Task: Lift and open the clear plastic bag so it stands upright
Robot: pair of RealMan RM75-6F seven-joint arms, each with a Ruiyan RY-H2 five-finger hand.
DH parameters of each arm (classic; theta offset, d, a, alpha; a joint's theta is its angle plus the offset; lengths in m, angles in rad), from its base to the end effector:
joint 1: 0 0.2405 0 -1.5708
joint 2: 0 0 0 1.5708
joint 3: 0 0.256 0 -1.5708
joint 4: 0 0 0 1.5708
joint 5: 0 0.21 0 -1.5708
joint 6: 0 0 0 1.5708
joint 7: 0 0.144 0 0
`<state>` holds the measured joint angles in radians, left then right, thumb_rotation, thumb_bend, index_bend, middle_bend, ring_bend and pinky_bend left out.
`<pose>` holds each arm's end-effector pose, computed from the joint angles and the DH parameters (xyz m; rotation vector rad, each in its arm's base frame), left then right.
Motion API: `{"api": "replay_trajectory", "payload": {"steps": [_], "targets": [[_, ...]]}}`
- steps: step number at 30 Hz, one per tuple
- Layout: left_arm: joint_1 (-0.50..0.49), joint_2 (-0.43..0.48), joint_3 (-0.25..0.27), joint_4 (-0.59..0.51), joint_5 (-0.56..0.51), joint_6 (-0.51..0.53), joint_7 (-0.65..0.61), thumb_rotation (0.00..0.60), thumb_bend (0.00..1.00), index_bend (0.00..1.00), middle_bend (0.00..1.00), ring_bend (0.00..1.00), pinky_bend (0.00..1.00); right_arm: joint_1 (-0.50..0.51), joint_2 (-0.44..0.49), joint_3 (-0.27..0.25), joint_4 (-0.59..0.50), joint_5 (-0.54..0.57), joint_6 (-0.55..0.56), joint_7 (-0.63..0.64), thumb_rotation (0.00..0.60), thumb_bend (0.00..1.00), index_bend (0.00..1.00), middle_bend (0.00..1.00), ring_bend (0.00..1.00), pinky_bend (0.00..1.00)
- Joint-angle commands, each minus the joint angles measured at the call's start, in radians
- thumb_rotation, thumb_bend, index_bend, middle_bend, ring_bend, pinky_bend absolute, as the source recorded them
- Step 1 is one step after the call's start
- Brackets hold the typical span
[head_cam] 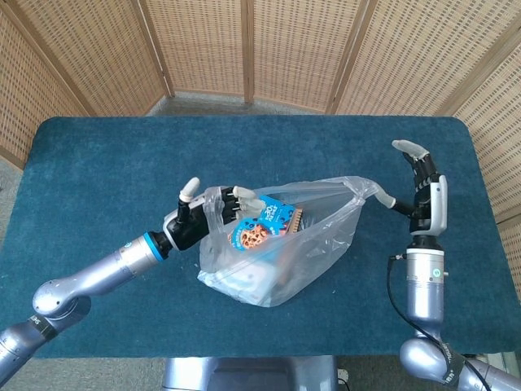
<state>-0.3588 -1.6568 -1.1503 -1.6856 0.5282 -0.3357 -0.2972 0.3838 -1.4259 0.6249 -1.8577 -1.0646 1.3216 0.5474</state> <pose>-0.0457 0.3372 0.0658 0.9297 2.1786 1.2393 -0.1559 -0.3304 0.1431 0.5423 -1.5828 2.0521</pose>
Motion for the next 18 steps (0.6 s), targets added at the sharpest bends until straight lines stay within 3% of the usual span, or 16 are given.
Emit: {"api": "replay_trajectory", "payload": {"steps": [1, 7, 18], "targets": [[-0.005, -0.001, 0.009, -0.007, 0.021, 0.004, 0.031, 0.0, 0.12, 0.23, 0.26, 0.14, 0.12, -0.002, 0.004, -0.002, -0.003, -0.002, 0.003, 0.001, 0.546, 0.06, 0.26, 0.26, 0.13, 0.09], [-0.007, 0.004, 0.018, -0.005, 0.032, 0.004, 0.054, 0.0, 0.12, 0.17, 0.23, 0.13, 0.12, -0.01, 0.014, -0.012, -0.008, -0.002, 0.003, 0.006, 0.545, 0.06, 0.26, 0.25, 0.13, 0.09], [-0.063, 0.027, 0.057, -0.013, 0.064, 0.034, 0.076, 0.0, 0.12, 0.16, 0.23, 0.12, 0.12, -0.001, 0.031, -0.003, -0.019, 0.001, 0.0, 0.005, 0.544, 0.06, 0.26, 0.25, 0.12, 0.09]]}}
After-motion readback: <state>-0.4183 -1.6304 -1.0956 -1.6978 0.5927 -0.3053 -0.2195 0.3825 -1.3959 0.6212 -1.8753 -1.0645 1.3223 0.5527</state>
